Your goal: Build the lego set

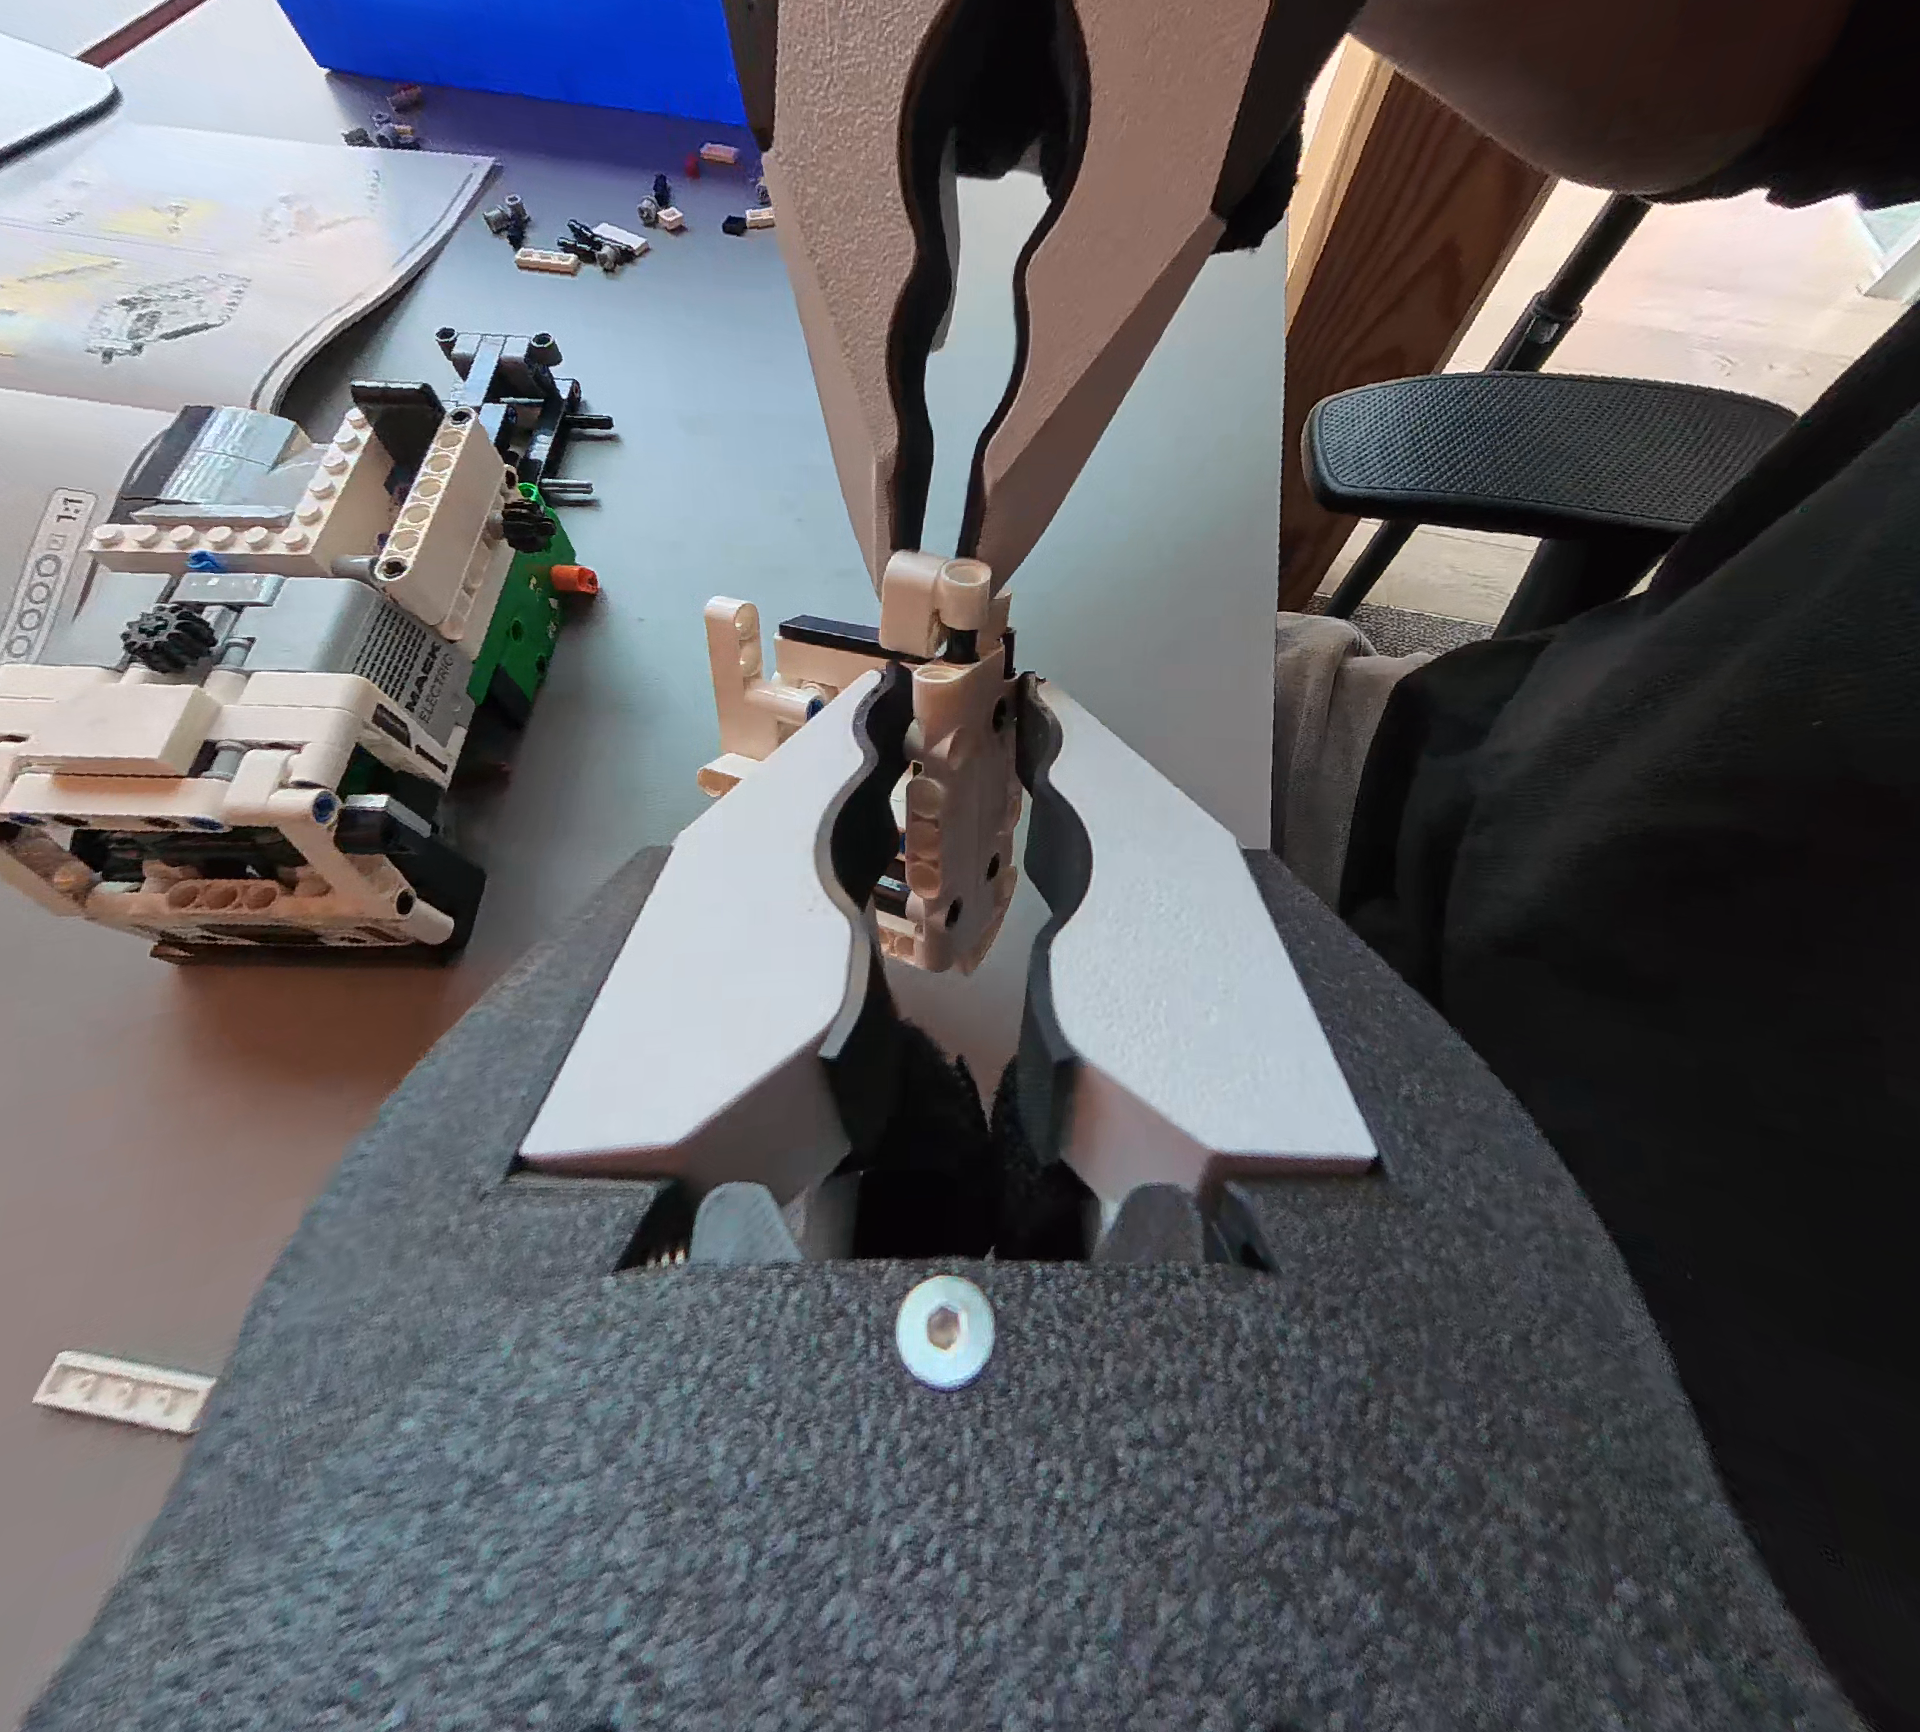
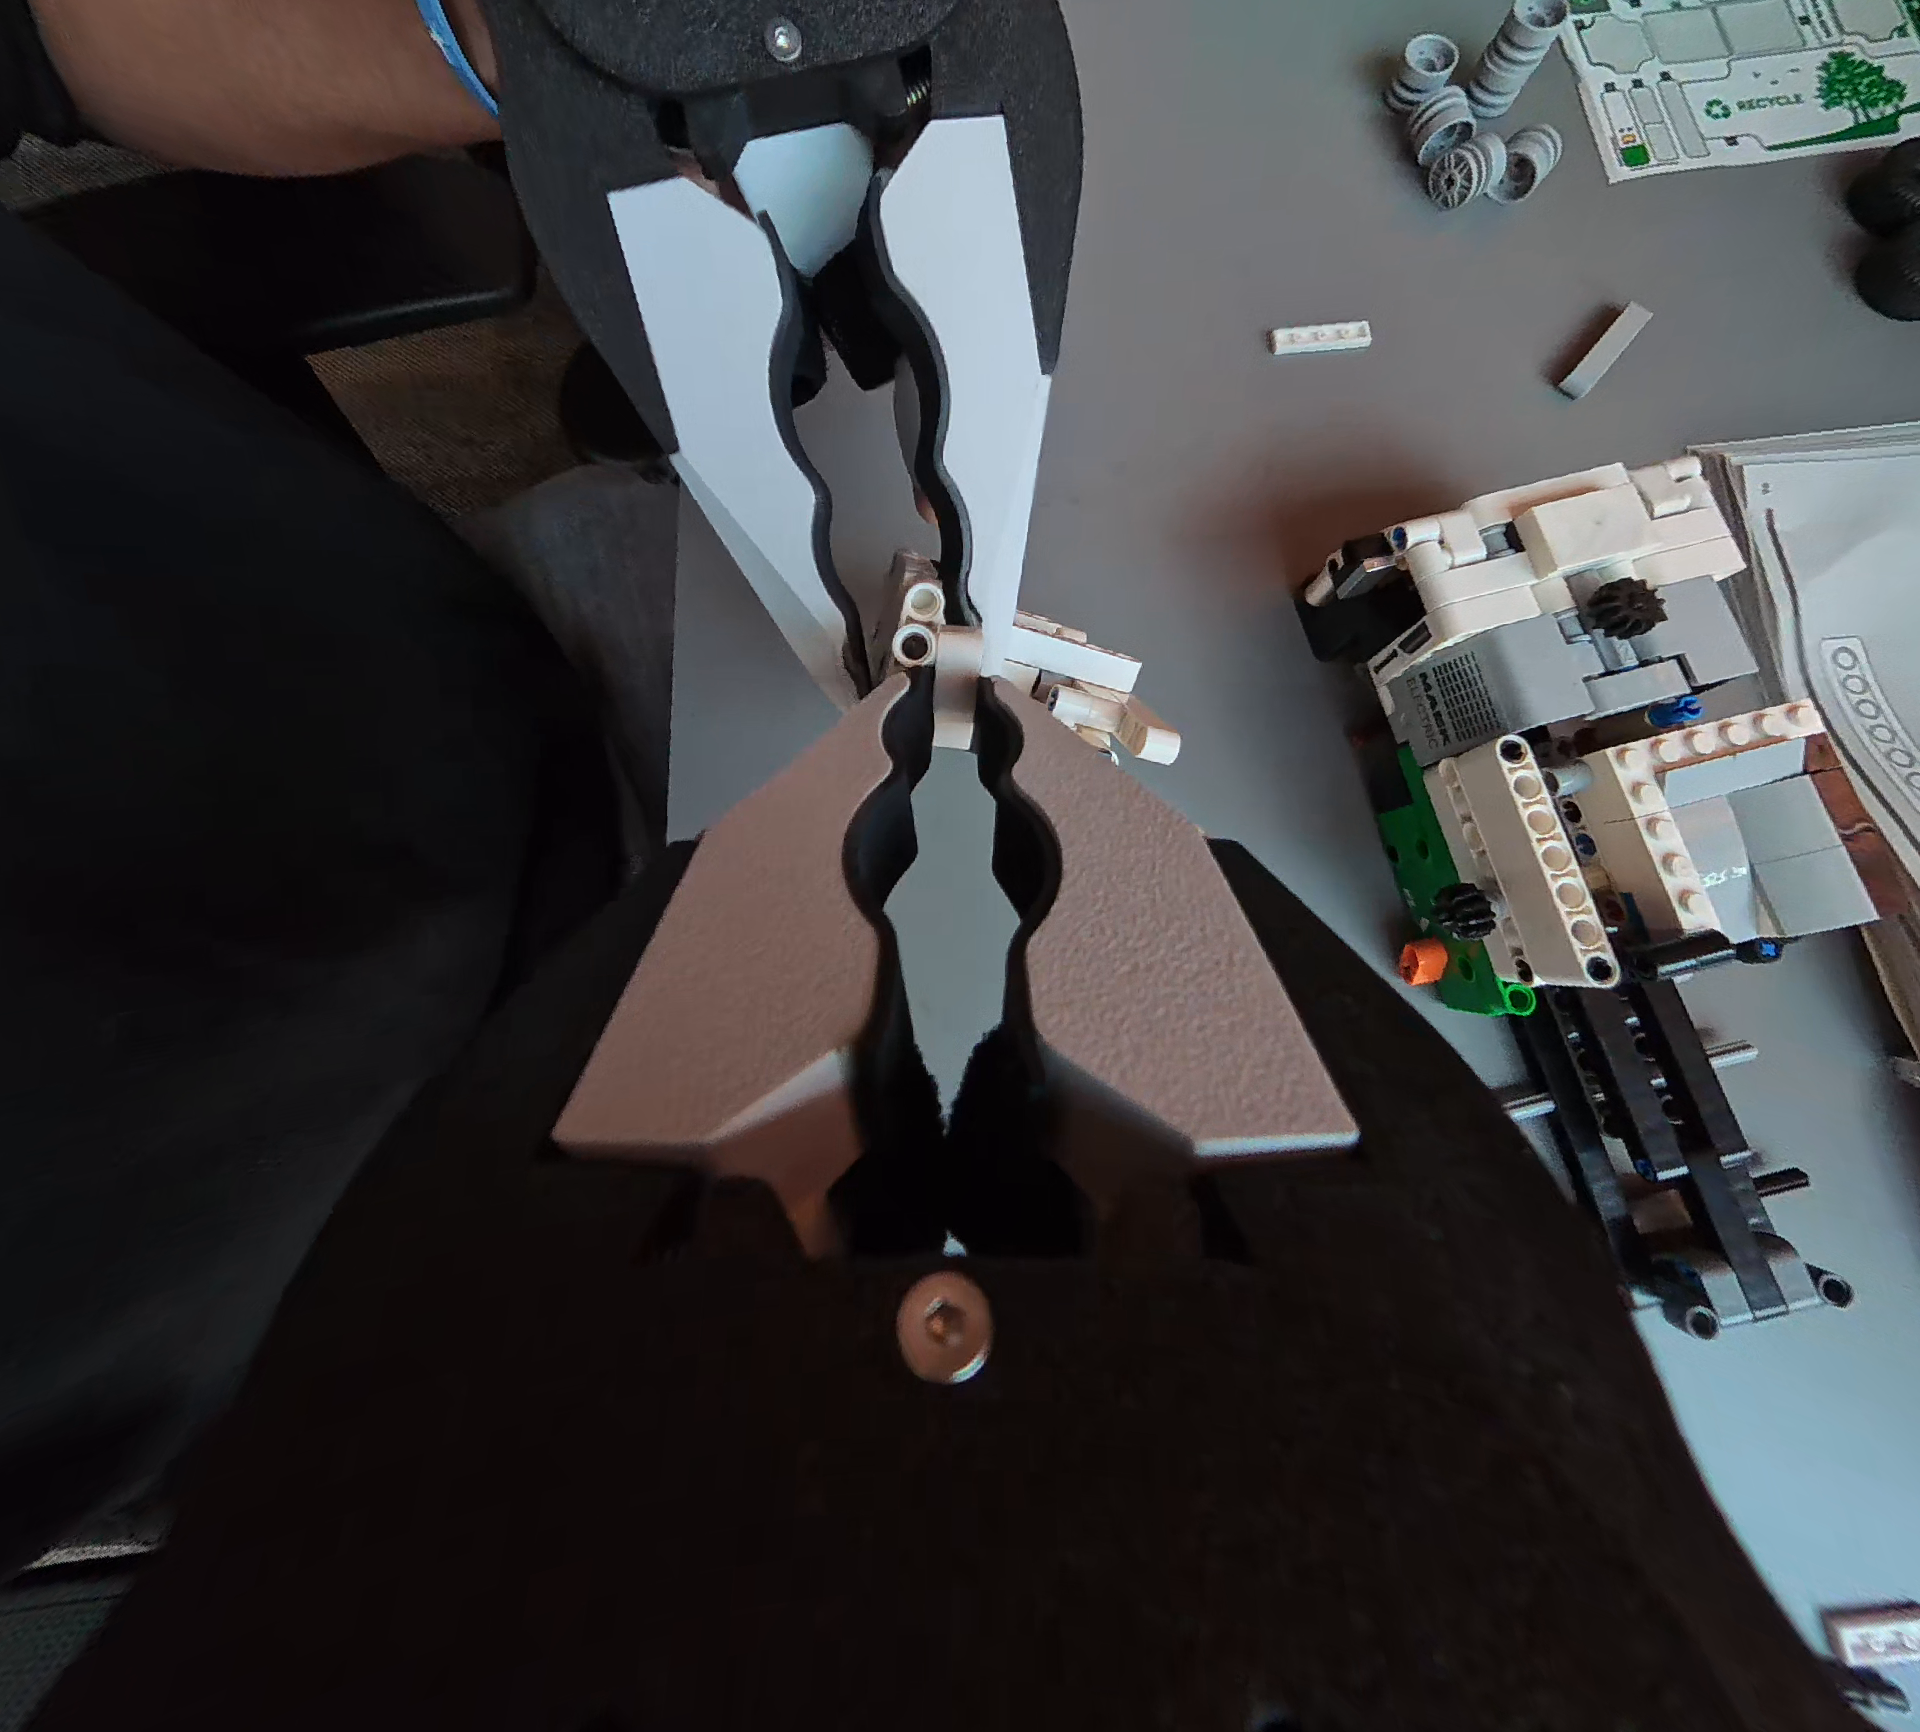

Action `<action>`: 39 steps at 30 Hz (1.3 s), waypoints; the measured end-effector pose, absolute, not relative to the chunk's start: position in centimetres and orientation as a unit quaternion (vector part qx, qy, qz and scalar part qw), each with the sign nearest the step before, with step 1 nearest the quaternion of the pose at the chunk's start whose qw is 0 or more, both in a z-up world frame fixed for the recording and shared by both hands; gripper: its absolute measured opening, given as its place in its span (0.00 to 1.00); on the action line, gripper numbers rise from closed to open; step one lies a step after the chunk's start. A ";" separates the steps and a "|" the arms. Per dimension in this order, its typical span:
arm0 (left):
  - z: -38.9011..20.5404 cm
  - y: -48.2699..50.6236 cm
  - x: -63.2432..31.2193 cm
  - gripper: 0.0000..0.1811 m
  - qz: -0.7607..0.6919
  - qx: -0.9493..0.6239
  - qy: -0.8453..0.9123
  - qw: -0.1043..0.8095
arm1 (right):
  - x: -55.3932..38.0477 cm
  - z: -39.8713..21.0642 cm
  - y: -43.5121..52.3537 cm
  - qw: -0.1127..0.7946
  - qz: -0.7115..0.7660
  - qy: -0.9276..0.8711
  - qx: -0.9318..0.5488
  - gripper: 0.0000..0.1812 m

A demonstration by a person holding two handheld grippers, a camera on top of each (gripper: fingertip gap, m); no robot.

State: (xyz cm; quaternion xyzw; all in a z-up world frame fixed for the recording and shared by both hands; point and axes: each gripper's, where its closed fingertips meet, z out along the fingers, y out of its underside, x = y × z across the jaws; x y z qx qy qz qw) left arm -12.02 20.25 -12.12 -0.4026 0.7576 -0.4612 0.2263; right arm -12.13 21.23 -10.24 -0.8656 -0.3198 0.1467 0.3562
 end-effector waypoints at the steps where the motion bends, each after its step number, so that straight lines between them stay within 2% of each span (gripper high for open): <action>1: -12.0 20.3 -12.0 0.10 -0.463 -0.402 0.757 0.228 | -12.1 -10.2 21.3 0.359 0.158 -0.316 -0.864 0.04; 19: -11.0 20.0 -11.9 0.09 -0.573 -0.453 0.672 0.119 | -11.9 -10.0 21.6 0.384 0.362 -0.178 -0.831 0.04; 39: -11.6 21.2 -10.5 0.09 -0.611 -0.481 0.616 0.125 | -10.4 -10.6 23.0 0.433 0.400 -0.058 -0.806 0.04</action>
